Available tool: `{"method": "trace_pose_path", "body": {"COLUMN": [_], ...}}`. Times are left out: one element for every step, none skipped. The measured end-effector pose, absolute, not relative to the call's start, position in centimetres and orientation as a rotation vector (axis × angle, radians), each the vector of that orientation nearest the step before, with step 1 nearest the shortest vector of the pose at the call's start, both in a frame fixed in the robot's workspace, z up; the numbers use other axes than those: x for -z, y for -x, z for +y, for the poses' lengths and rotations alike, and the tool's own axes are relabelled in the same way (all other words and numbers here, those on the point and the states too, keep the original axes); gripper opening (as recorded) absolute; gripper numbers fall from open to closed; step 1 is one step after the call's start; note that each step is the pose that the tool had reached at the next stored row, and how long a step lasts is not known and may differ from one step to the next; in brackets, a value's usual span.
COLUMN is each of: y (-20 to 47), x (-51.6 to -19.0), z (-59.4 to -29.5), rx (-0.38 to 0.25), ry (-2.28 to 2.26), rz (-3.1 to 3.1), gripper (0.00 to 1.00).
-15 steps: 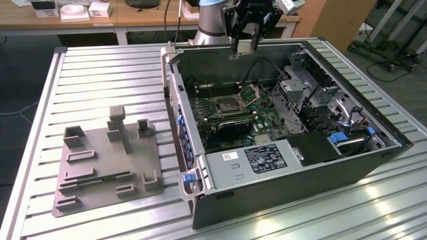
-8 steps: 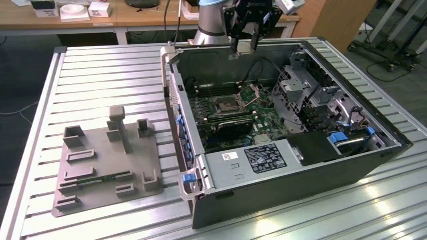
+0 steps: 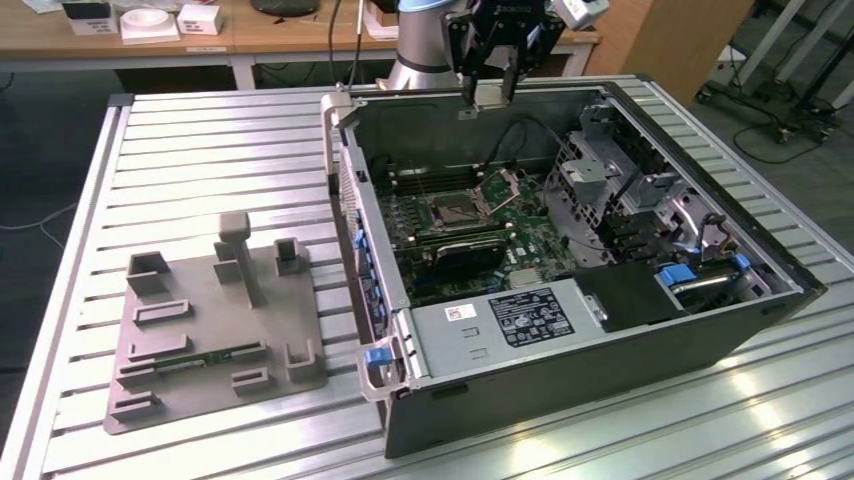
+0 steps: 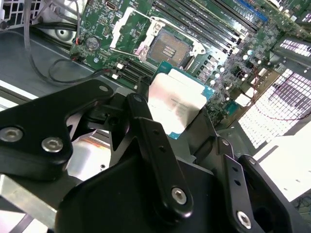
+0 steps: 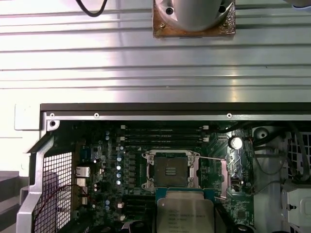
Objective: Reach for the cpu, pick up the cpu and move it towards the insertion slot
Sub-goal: 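Pick up the cpu and move it towards the insertion slot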
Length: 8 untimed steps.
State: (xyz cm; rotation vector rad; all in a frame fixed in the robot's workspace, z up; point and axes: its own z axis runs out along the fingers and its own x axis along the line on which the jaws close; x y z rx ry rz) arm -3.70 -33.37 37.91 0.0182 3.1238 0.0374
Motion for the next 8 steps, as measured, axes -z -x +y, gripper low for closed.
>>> {"method": "trace_pose_path", "body": {"y": [3.74,3.8,3.85,3.85,3.88,3.9,3.91,3.91], "x": [-37.91,-37.92,-37.91,-37.92,-37.91,-37.91,-37.91,-37.91], "z": [-33.36,-33.36,-33.36,-33.36,-33.37,-33.37,-33.37,-33.37], "rx": [-0.037,-0.037,-0.037,-0.037,-0.037,-0.037,-0.037,-0.037], "ry": [-0.037,-0.045,-0.046,-0.046,-0.046,-0.046,-0.046,-0.046], "rz": [3.124,3.123,3.123,3.123,3.123,3.123,3.123,3.123], "gripper": [0.55,0.55,0.55,0.55,0.55,0.55,0.55,0.55]}}
